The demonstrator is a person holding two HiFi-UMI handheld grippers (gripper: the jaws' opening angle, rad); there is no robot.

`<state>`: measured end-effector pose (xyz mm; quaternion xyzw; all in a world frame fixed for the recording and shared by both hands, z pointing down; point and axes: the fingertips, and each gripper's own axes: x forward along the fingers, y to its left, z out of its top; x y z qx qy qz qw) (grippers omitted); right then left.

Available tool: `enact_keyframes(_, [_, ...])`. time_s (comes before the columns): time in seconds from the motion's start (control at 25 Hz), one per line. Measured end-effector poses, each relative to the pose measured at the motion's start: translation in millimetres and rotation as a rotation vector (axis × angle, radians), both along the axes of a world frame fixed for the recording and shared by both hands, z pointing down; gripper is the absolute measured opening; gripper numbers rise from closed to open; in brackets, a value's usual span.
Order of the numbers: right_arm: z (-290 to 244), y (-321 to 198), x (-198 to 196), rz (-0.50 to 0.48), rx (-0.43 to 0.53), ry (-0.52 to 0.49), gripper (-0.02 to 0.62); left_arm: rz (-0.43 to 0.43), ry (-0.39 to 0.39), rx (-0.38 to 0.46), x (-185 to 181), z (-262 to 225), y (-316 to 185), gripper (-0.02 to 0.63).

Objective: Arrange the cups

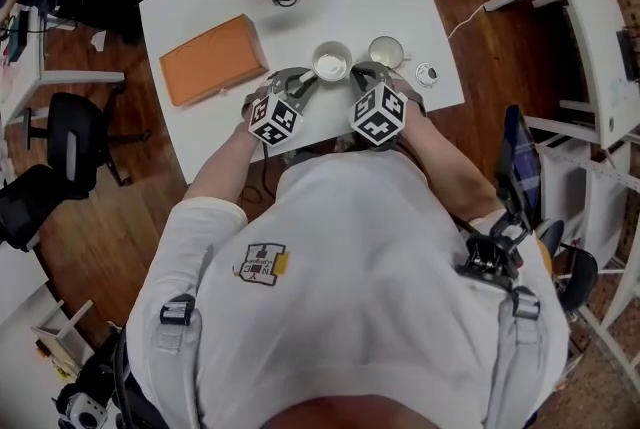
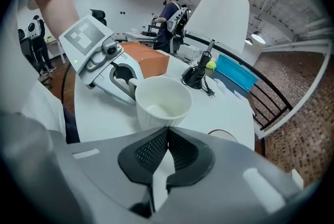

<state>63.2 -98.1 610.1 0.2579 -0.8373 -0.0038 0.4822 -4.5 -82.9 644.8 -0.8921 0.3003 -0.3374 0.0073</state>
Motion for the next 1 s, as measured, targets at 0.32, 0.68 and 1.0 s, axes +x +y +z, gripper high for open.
enact_keyframes(0.32, [0.3,-3.3,-5.4,-0.02,0.013,0.013,0.002,-0.105,0.054,-0.064,-4.1,0.2,3.2,0.044])
enact_keyframes(0.68, [-2.4,1.6,-15.4,-0.045,0.003,0.005,0.002,-0.153,0.075,-0.042,-15.7,-16.0,13.5,0.035])
enact_keyframes(1.0, [-16.1,4.0,-25.7,-0.08,0.02,0.009,0.0,-0.151,0.116,0.022,-21.6,-42.1,25.6,0.034])
